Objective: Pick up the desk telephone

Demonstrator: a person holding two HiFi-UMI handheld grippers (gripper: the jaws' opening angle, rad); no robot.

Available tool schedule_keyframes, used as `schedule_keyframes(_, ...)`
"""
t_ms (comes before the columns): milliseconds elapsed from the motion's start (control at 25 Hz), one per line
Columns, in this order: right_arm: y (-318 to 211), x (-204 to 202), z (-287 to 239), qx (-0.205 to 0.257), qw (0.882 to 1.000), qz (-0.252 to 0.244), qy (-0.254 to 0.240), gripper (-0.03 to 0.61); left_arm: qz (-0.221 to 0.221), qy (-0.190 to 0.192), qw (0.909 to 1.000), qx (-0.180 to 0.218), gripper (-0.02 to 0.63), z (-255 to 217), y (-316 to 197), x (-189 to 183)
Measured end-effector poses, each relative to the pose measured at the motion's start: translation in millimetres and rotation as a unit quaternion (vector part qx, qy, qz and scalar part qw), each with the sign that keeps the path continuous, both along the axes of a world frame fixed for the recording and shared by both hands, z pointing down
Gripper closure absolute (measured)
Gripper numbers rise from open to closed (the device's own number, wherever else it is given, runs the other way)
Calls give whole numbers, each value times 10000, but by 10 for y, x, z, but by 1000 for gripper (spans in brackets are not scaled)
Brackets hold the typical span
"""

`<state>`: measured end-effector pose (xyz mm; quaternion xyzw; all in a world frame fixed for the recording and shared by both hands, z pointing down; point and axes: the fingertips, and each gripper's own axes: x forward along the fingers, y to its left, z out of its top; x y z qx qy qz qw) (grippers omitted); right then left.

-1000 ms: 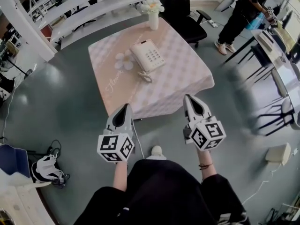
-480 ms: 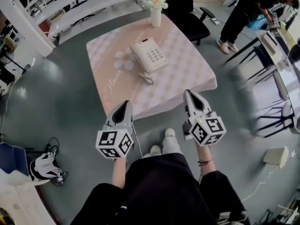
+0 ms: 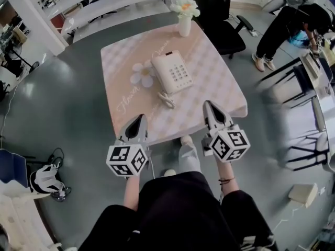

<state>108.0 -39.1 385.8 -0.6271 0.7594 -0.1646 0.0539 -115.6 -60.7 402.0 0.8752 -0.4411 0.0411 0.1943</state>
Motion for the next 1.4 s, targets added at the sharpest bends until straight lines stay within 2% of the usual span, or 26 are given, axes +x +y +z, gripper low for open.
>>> schedule_keyframes(360,-884,213,176,-281,9975,-653,-33,586,-583,-3,9977,-335,615,165,-596,223)
schedule_keyframes(720,-1544,397,396,-571,9908,-1216,-184,586,-785,27,9935,-826,615,411,-1044,590)
schedule_keyframes(1000,-1983,515,657,-914,9808,-1716,-177,586,-987,95,9867,-1286,615,675,-1355,782)
schedule_keyframes(1120,-2140,494,812,-1099,9752,-1910,-218,586,-1143,65,9833,-1414,615,781,-1460,788)
schedule_keyframes(1400,-2419,436,1068,-1431,9608,-2361,-254,586,-1264,260,9772,-1685,615,949,-1639,855)
